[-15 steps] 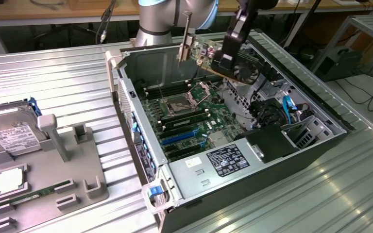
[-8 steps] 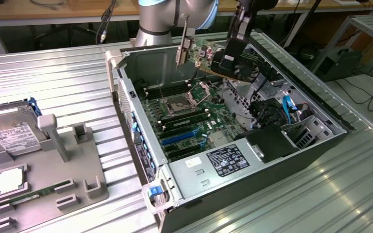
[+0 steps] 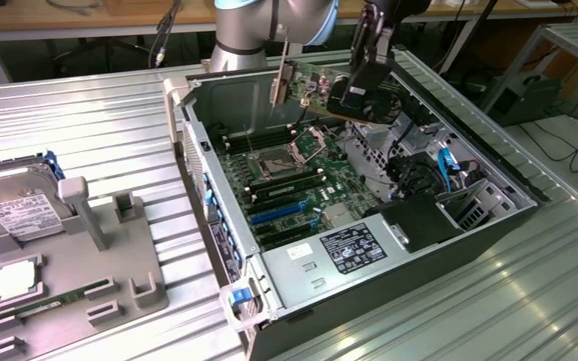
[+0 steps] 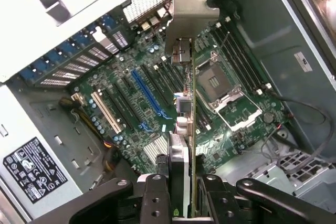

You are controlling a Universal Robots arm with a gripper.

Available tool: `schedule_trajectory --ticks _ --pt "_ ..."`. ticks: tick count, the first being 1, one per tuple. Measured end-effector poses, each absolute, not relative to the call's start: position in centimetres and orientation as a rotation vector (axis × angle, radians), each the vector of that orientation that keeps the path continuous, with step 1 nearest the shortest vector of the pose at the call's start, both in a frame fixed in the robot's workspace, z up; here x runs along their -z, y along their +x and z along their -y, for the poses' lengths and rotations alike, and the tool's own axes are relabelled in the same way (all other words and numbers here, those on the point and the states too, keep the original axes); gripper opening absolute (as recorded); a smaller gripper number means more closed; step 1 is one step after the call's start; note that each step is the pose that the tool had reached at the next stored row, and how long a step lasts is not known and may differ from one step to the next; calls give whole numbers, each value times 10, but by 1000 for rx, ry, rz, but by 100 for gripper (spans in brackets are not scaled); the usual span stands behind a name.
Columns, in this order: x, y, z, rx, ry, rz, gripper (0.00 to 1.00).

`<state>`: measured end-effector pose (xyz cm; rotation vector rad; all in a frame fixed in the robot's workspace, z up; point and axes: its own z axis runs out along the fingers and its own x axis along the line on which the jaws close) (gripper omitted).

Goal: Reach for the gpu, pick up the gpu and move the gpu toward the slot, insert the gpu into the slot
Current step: 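Insert the gpu into the slot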

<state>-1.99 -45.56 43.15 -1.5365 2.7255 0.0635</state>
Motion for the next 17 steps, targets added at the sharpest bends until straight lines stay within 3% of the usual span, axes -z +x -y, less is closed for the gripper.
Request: schedule_trajectory --ticks 17 --pt "-431 -20 456 -66 -1966 -2442 28"
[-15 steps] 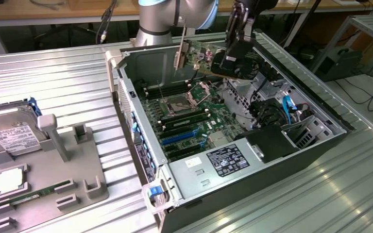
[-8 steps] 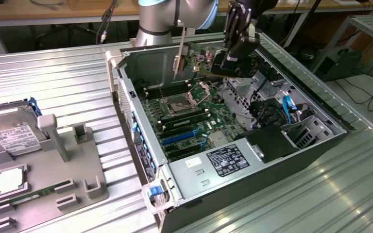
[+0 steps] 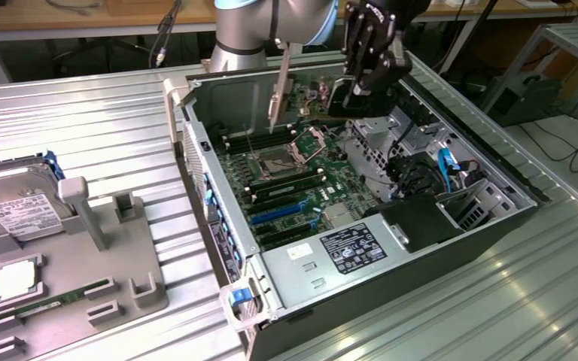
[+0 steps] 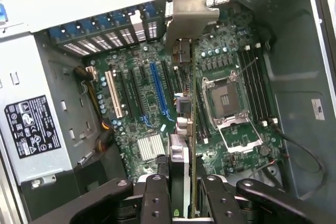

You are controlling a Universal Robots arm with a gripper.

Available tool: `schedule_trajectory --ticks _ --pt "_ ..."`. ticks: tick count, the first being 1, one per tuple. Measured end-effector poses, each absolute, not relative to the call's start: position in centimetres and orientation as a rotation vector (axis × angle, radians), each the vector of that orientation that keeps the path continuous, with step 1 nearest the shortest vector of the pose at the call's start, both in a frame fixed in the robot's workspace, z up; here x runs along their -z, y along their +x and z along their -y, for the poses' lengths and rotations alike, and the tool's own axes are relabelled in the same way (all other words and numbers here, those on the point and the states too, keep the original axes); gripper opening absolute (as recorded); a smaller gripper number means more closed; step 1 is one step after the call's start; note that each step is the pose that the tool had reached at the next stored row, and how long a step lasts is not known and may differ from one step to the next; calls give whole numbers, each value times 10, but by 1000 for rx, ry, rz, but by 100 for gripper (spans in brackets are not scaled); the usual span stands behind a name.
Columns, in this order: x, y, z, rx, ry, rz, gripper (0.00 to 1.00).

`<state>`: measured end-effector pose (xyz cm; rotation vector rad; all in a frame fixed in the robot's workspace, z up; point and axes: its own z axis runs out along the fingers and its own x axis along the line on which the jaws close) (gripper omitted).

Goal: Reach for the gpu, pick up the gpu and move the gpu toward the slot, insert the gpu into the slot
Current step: 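Insert the gpu into the slot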

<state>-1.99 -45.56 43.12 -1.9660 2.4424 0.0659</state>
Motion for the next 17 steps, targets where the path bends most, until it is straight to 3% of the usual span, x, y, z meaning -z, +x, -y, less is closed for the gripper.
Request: schedule_trajectory --ticks 17 --pt "-429 -20 454 -65 -2213 -2228 28"
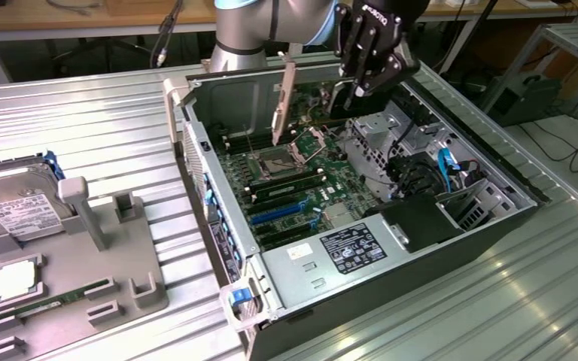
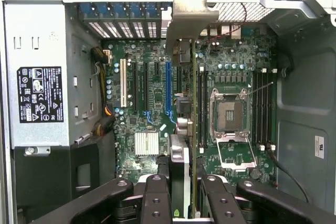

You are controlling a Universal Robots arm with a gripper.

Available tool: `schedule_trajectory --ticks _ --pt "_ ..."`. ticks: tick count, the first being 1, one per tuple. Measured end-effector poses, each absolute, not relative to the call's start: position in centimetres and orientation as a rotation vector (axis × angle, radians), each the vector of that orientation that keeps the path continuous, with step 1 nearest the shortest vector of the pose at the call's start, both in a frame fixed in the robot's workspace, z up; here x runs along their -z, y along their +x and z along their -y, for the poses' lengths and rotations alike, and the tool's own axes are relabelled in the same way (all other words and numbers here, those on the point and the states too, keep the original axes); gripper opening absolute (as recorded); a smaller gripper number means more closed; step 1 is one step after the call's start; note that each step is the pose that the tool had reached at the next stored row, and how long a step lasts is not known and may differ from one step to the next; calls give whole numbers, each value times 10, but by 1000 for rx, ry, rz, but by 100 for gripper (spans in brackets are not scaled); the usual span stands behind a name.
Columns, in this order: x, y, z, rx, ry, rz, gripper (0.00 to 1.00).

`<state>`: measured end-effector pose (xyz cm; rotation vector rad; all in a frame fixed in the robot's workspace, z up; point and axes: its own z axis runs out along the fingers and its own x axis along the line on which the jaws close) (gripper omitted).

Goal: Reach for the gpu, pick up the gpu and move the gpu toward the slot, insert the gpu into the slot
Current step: 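Insert the gpu into the slot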

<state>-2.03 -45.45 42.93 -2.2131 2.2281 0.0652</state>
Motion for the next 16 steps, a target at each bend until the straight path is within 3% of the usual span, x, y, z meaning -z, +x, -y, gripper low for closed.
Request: schedule_trajectory --ticks 16 --pt "-397 -17 441 -64 -2249 -2193 28"
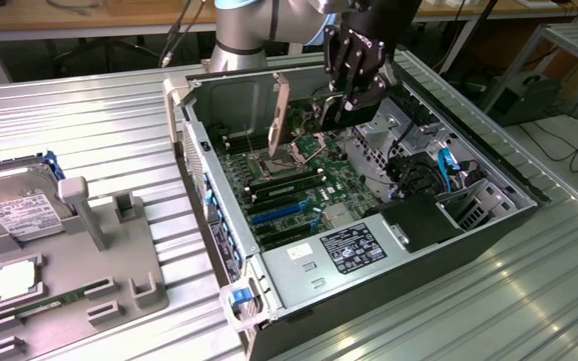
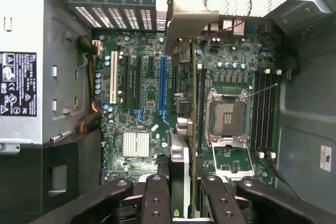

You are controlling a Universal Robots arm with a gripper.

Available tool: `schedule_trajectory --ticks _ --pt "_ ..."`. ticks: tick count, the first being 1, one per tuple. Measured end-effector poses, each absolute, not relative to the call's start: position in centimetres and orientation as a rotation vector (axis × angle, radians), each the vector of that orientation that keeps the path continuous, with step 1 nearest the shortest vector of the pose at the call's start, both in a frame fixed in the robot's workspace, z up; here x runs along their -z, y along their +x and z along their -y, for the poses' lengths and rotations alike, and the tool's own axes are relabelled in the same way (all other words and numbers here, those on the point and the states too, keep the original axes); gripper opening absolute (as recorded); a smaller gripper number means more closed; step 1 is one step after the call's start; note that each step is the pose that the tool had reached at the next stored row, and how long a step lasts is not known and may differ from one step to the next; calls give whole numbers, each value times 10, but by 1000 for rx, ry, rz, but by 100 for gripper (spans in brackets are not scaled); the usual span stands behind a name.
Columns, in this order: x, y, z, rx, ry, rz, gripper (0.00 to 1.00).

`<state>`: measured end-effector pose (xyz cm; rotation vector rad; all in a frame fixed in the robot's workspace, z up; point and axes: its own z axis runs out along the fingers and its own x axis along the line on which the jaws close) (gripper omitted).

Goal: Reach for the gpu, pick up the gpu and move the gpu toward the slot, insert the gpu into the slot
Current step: 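Insert the gpu into the slot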

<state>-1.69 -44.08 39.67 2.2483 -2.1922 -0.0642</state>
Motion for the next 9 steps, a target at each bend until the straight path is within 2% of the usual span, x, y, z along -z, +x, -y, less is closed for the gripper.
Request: schedule_trajectory --ticks 9 --pt "-380 -18 442 66 2248 2193 28"
